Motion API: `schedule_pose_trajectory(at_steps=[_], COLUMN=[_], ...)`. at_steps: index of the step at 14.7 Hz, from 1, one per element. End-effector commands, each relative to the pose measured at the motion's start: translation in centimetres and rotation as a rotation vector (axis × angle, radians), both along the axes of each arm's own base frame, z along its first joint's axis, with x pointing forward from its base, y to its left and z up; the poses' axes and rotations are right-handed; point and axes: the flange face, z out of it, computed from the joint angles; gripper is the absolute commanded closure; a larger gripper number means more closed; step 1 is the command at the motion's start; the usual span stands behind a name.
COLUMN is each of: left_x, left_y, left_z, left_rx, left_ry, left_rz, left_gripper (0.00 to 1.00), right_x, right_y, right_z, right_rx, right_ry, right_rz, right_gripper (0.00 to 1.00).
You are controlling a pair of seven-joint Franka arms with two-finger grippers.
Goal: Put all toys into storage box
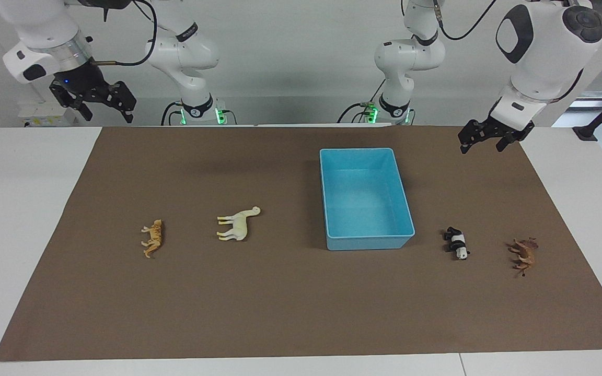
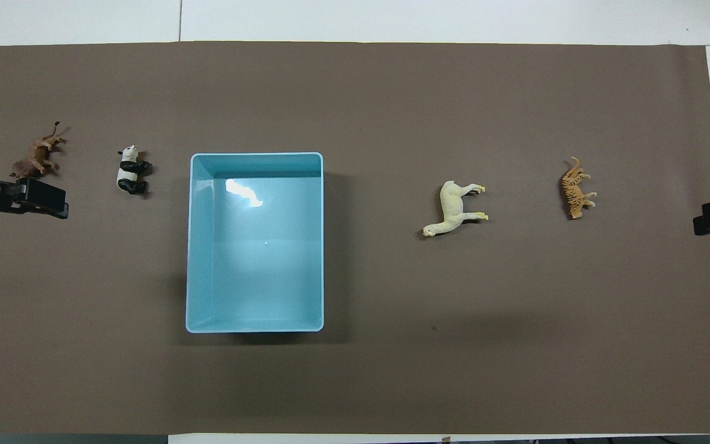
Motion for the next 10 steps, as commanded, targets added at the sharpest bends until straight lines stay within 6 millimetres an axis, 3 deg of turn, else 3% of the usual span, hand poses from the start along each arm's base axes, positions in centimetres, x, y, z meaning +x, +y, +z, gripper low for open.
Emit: schedule_pose_trajectory(at_steps=[1,4,7,10], left_x=[-0.4,-0.4,-0.4,-0.9], left_y=[0.2,0.2,0.2,-0.1], left_z=[0.5,0.5,0.5,0.5], left_rx=[0.005,0.005,0.005,0.006], left_ry=[-0.010,-0.010,-0.005,0.013], left_rz=[-0.004,-0.005,-0.005,-0.009], left_gripper=[0.00,0.00,0.00,0.00], right_x=[-0.6,0.5,2.9,5.9], right_y=[-0.7,-1.2,-1.4,-3.6], right_z=[-2.4,-7.1,-13.0,-19.3], right_rx=[0.005,0.007,0.005,0.005], right_ry=[-0.030,-0.043,-0.049,-0.040], right_rz=[-0.013,0.023,0.043,0.082], right_gripper=[0.00,0.00,0.00,0.00])
